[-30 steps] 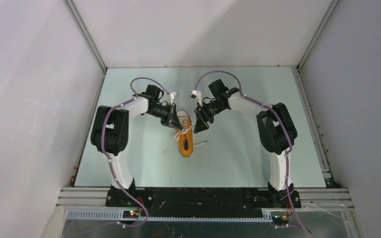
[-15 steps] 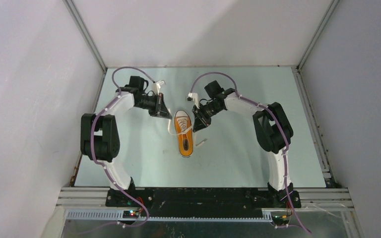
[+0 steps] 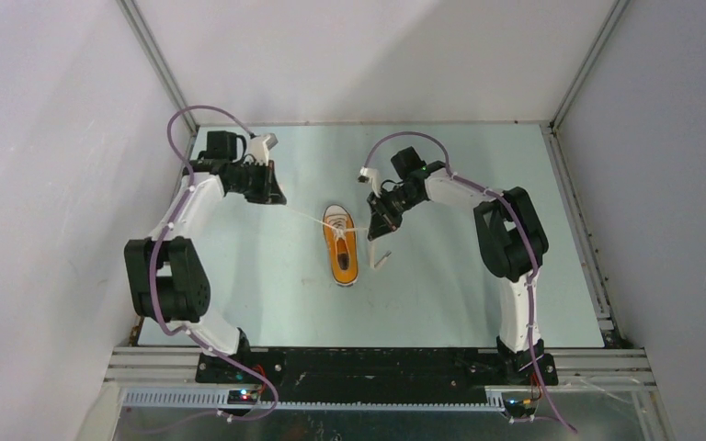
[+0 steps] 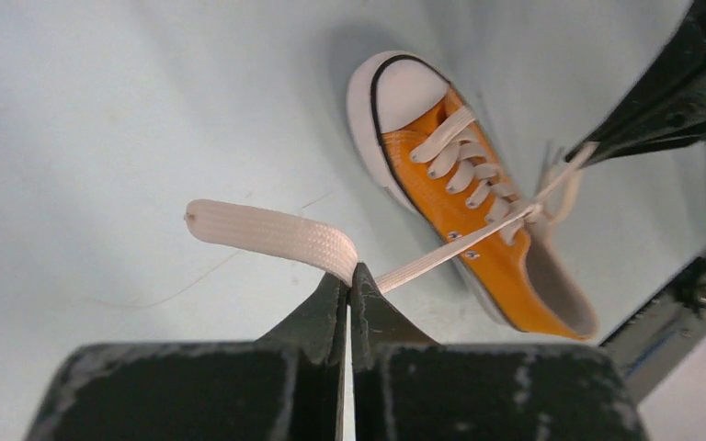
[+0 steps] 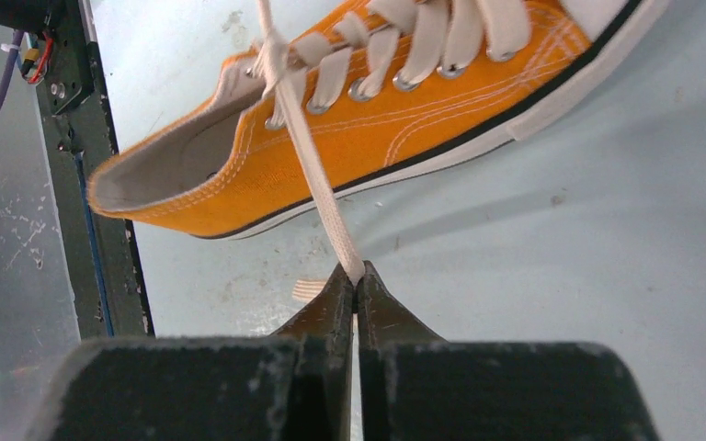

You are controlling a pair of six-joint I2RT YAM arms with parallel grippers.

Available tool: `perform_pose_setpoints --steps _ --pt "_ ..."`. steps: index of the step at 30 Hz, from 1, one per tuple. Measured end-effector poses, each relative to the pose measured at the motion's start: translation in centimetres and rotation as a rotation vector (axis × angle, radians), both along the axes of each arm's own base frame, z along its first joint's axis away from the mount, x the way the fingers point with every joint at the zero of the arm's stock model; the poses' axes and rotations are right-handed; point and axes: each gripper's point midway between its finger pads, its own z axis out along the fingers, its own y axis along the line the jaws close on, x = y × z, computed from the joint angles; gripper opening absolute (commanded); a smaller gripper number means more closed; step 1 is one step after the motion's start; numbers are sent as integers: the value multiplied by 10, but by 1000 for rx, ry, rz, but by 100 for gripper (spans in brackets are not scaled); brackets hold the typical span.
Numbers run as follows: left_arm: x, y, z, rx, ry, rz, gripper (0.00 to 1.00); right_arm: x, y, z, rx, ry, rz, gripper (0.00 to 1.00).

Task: Tie the shoes

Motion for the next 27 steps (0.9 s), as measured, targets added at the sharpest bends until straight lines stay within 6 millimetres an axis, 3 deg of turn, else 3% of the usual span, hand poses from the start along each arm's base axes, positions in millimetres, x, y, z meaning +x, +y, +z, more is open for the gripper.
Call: perform_pose_setpoints --steps 5,11,16,27 --pt "3 28 -10 162 -29 40 0 -6 6 -2 -15 -4 14 0" --pt "-27 56 -57 299 86 61 0 -2 2 -6 -42 -13 -3 0" --pt "-46 61 -78 329 145 53 0 0 -8 -14 -68 16 -45 0" --pt "-41 66 -80 346 119 76 0 -5 -17 -21 -112 45 -63 0"
